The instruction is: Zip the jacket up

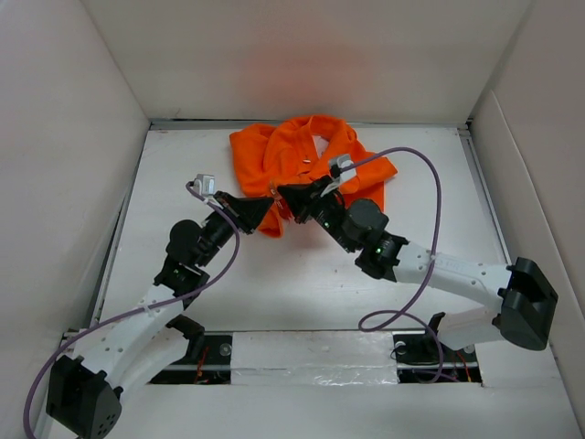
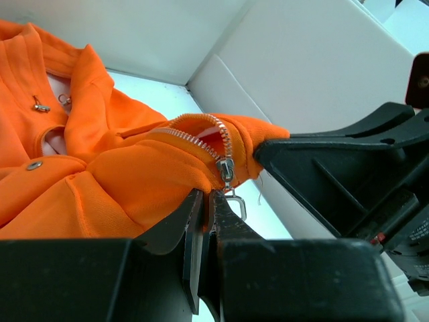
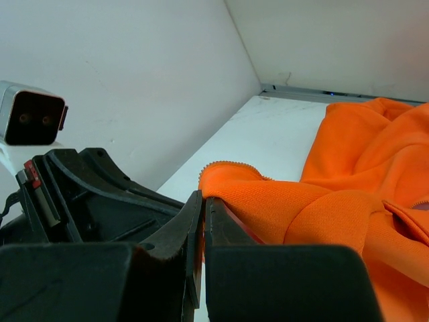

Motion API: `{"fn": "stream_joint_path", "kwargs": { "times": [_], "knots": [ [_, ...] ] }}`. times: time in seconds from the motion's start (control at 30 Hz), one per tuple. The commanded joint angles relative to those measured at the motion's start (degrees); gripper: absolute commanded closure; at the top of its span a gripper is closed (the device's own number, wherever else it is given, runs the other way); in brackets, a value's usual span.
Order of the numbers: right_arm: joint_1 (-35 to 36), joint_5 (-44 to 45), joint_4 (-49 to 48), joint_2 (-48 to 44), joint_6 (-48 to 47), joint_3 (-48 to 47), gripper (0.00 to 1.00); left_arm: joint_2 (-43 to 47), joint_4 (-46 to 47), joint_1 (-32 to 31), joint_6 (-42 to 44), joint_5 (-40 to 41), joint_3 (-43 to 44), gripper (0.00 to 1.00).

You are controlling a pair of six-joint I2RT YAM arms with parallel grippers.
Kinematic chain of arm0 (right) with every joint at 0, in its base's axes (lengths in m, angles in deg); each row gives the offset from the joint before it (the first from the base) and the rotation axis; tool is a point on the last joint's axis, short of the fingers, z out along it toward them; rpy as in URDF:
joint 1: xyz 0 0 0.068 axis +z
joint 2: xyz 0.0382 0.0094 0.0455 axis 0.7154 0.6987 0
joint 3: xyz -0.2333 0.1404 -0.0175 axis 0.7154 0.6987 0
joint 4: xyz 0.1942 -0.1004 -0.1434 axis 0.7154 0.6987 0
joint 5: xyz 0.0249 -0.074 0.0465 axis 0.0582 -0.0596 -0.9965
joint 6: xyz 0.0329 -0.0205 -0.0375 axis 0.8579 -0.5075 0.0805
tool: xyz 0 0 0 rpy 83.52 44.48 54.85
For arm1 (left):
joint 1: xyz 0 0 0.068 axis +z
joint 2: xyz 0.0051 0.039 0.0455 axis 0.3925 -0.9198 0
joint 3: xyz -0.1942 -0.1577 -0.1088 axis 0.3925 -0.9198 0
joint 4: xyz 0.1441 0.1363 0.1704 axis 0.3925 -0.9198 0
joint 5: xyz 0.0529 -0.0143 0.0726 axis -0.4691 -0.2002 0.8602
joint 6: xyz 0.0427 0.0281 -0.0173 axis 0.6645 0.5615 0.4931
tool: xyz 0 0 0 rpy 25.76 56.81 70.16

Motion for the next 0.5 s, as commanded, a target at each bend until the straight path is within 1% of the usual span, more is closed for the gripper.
{"fn": "stream_joint_path", "kwargs": {
  "times": [0.0,0.2,0.3,0.4,0.43,0.47],
  "knots": [
    [0.8,-0.8,-1.5,0.4,-1.3,-4.7,1.00,2.0,6.0,-0.2,0.0,-4.3,1.9,1.00],
    [-3.8,-7.8,-2.3,1.6,2.2,-5.0,1.00,2.9,9.2,-0.2,-1.1,-6.8,-0.1,1.00],
    [-4.5,-10.1,-1.2,2.9,2.9,-6.4,1.00,3.0,9.8,-0.2,-1.2,-7.8,-0.2,1.00],
    [-7.3,-14.6,-1.9,4.4,5.5,-7.1,1.00,3.7,10.5,-0.2,-1.4,-8.5,-0.8,1.00],
    [-8.0,-18.8,-2.5,4.6,6.2,-6.9,1.00,3.7,10.2,-0.2,-1.4,-8.8,-0.8,1.00],
    [-8.6,-20.4,-3.2,4.8,7.6,-6.4,1.00,3.7,9.8,-0.2,-1.4,-9.0,-0.6,1.00]
  ]
}}
